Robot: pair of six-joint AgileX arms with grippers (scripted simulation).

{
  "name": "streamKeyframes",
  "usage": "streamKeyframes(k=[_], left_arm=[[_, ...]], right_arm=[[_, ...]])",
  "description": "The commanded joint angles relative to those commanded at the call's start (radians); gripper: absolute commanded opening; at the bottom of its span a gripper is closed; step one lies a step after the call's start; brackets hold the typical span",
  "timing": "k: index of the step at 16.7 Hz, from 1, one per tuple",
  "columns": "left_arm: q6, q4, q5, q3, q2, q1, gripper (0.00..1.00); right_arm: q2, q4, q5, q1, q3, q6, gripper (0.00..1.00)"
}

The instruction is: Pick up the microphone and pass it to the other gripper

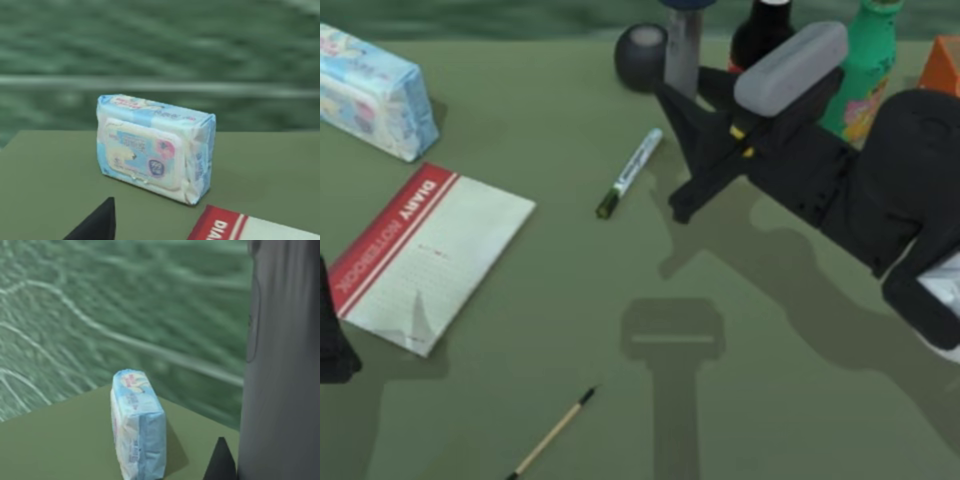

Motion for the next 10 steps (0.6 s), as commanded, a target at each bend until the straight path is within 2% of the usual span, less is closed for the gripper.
streamKeyframes(k=[8,10], left_arm=[[0.0,0.001,0.001,0.001,0.002,-0.001,1.0],[0.002,0.015,0.023,0.024,0.035,-0.017,1.0]], right_arm=[[0.0,0.0,0.0,0.0,0.0,0.0,0.0],[0.0,0.0,0.0,0.0,0.0,0.0,0.0]])
